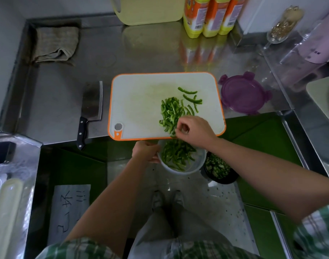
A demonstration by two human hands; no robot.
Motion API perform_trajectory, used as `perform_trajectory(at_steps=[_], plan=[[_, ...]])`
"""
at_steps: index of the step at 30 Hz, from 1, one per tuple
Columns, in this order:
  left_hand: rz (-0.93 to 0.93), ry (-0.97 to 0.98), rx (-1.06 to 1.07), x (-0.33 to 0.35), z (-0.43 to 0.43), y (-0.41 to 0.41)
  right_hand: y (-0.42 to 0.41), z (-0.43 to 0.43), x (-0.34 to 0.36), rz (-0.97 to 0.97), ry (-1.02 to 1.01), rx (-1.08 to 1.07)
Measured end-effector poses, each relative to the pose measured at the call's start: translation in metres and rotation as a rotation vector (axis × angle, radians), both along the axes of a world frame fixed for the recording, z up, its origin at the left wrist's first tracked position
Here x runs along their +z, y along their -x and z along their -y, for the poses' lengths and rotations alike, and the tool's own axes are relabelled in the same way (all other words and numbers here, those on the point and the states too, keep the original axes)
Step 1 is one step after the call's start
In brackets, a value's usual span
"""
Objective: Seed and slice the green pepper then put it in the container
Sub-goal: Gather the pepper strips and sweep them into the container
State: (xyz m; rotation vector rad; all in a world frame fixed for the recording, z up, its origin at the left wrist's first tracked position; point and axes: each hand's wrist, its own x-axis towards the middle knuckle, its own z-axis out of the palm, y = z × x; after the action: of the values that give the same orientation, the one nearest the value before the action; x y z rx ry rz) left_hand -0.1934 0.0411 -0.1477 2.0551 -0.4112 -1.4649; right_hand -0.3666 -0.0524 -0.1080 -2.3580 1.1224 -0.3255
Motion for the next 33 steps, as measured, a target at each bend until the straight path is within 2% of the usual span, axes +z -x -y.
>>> perform_trajectory(at_steps=[2,4,7,11,13,20,28,33], plan=[[-0.01,-0.001,0.011,0.001,-0.001,-0.004,-0.01,0.011,0.002,0.061,0.038,-0.077],[-0.021,0.002,0.015,0.002,-0.002,-0.007,-0.022,0.022,0.002,0.044,0.076,-0.106],[-0.026,0.006,0.008,0.003,-0.002,-0.009,-0.039,0.035,0.0,-0.119,0.053,-0.089],[-0.035,0.01,0.001,0.003,-0.001,-0.011,-0.054,0.041,-0.007,-0.37,-0.151,-0.034],[-0.041,0.012,-0.004,0.004,-0.001,-0.011,-0.056,0.042,-0.01,-0.425,-0.188,-0.002],[-0.047,0.012,-0.003,0.007,0.001,-0.011,-0.047,0.03,-0.015,-0.354,-0.028,0.074],[-0.048,0.027,0.003,0.008,0.001,-0.012,-0.021,0.002,-0.017,-0.197,0.009,0.215],[-0.048,0.02,-0.003,0.01,0.002,-0.013,-0.008,-0.01,-0.017,-0.226,0.017,0.335]])
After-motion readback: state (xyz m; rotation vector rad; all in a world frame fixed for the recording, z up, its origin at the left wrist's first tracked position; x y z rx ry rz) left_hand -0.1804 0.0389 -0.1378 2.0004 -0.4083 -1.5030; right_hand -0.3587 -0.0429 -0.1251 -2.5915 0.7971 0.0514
